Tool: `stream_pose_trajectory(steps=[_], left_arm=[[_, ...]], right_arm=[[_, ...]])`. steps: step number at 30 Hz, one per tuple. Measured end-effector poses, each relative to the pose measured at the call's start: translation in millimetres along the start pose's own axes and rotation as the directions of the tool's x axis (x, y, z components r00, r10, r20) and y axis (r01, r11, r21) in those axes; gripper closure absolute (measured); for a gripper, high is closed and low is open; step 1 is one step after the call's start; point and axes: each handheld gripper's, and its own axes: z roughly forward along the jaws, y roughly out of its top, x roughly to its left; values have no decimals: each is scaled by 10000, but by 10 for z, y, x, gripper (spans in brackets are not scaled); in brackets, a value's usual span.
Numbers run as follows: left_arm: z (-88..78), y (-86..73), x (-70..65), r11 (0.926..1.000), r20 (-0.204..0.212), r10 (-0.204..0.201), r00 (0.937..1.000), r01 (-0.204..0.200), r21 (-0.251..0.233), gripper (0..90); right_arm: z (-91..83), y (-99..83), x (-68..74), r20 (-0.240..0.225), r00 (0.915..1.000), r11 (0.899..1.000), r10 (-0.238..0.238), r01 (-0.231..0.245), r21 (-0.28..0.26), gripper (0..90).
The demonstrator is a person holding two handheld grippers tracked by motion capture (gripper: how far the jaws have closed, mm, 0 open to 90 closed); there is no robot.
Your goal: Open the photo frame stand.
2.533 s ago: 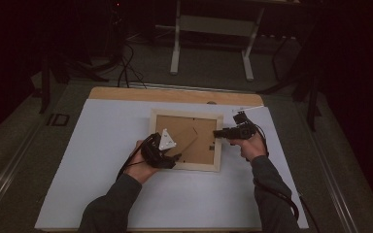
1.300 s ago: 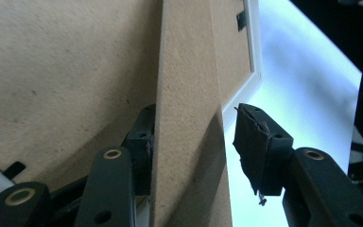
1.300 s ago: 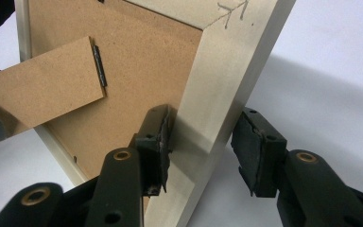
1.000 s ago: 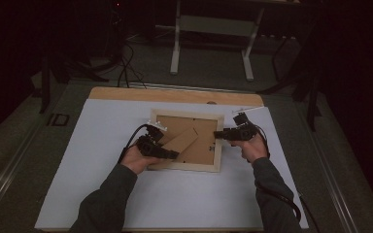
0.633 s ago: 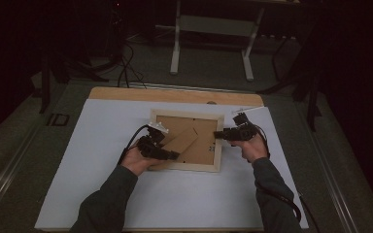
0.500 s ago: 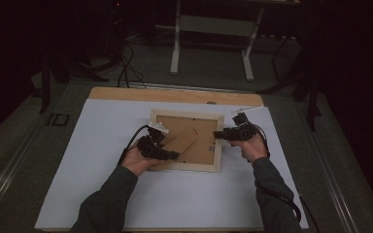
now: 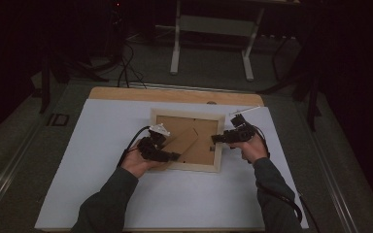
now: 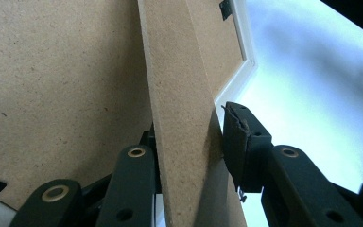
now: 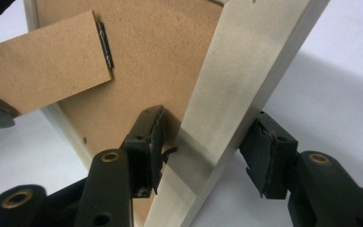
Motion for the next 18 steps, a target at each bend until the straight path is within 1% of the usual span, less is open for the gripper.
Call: stream_pose_trajectory(steps=[4, 6, 8, 14, 16, 18], left_arm=[[-8, 0, -25, 9998, -61, 202, 9998, -202, -11, 672], [-11, 0, -31, 9997, -58, 245, 9997, -246, -30, 673], [-11, 1, -36, 9996, -73, 265, 9996, -266, -52, 672], [-22, 0, -22, 9997, -125, 247, 9996, -247, -57, 675], [-25, 0, -13, 9997, -124, 219, 9997, -219, -66, 675], [-23, 1, -15, 9997, -165, 247, 9996, -247, -50, 679]], right_arm=[[18, -22, -20, -466, 9989, 9998, 82, -73, 190, 480], [25, -37, -35, -656, 9977, 9998, 165, -156, 146, 485], [22, -44, -43, -749, 9971, 9998, 161, -154, 102, 499], [-37, -52, -43, -707, 9975, 10000, -1, -2, -31, 560], [-57, -55, -42, -528, 9986, 10000, -34, 29, -82, 587], [-63, -53, -32, -490, 9987, 9998, -109, 102, -148, 587]])
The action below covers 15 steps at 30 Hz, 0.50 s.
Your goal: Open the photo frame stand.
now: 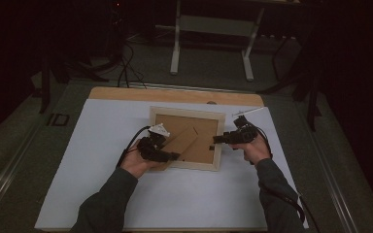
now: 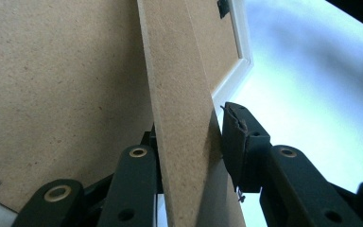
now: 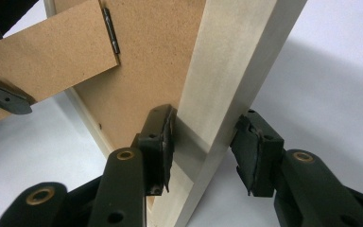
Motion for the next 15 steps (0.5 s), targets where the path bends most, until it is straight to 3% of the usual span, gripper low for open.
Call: stream_pose_trajectory(steps=[9, 10, 15], left_arm=[[-10, 12, 18, 10000, -342, 32, 9994, -34, -51, 687], [-9, 19, 24, 10000, -522, 95, 9986, -96, -18, 687], [-5, 46, 18, 10000, -858, 67, 9963, -72, -55, 711]], right_arm=[[-23, 34, 52, 270, 9993, 9992, -243, 252, -324, 597], [-28, 39, 57, 287, 9992, 9989, -263, 273, -377, 599], [-63, 74, 127, 711, 9952, 9947, -666, 718, -730, 616]])
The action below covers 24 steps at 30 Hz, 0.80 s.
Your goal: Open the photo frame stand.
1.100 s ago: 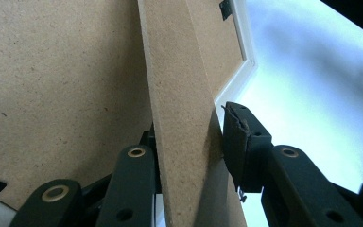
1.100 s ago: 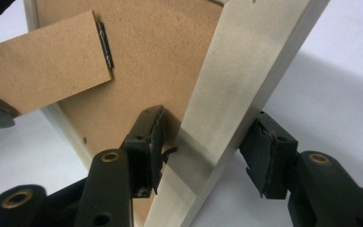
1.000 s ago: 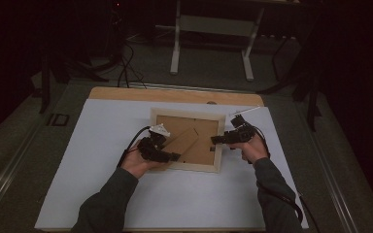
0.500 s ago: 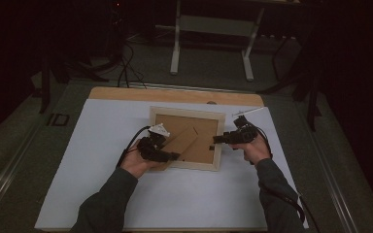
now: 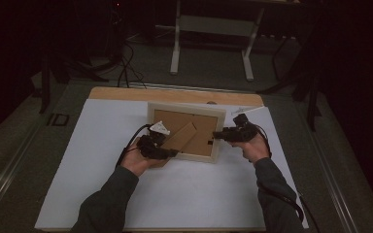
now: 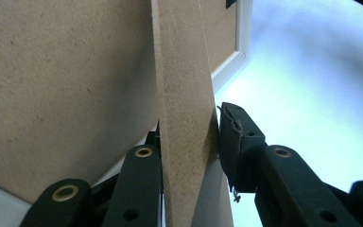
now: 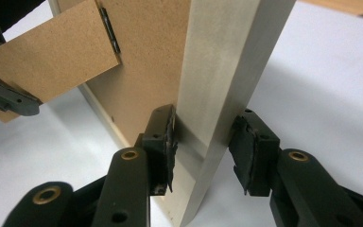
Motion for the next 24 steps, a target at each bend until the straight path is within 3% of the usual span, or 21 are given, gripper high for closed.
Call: stream_pose_trajectory(steps=[12, 24], left_arm=[[39, 62, -50, 9996, -431, 227, 9988, -235, -179, 735], [88, 105, -93, 9993, -634, 290, 9976, -305, -214, 748]], right_arm=[[-30, 21, 54, 726, 9966, 9983, -394, 424, -406, 630], [-2, 78, 151, 1587, 9818, 9934, -1039, 1103, -318, 635]])
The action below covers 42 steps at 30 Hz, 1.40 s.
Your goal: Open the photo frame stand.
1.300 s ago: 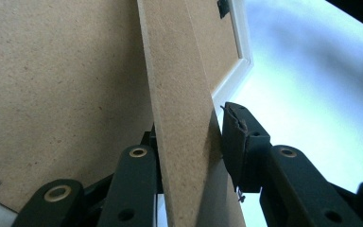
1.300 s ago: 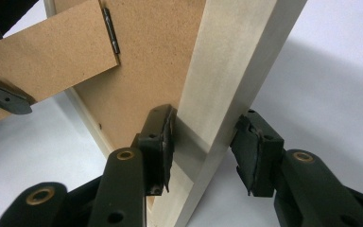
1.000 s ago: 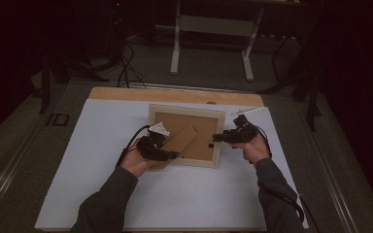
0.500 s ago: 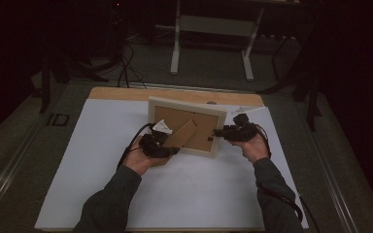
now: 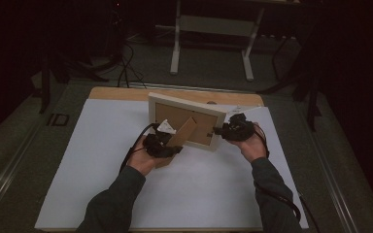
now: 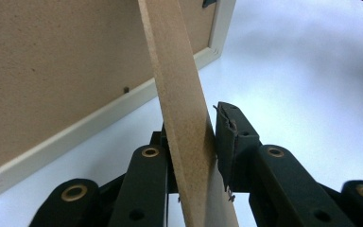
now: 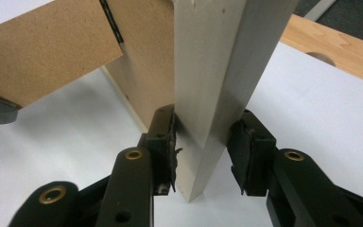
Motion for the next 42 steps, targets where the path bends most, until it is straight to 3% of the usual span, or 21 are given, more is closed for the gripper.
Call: stream_pose_trajectory(steps=[10, 18, 26, 36, 42], left_arm=[[37, 1, -4, 10000, -274, -44, 9996, 43, -39, 747], [43, -16, 6, 10000, -334, -54, 9994, 55, 0, 747], [96, -30, -8, 9999, -570, -92, 9983, 87, -85, 747], [106, -100, -64, 10000, -600, -13, 9982, 8, -74, 745], [117, -174, -125, 9997, -894, 225, 9957, -234, -86, 727]], right_arm=[[16, 5, 45, 414, 9985, 9993, -364, 368, -96, 636], [6, -22, 69, 457, 9974, 9983, -550, 559, -174, 638], [-7, -11, 113, 884, 9916, 9952, -945, 965, -178, 639], [-31, -42, 136, 682, 9908, 9930, -1173, 1180, -71, 636], [-55, -73, 174, 487, 9909, 9919, -1251, 1260, -162, 625]])
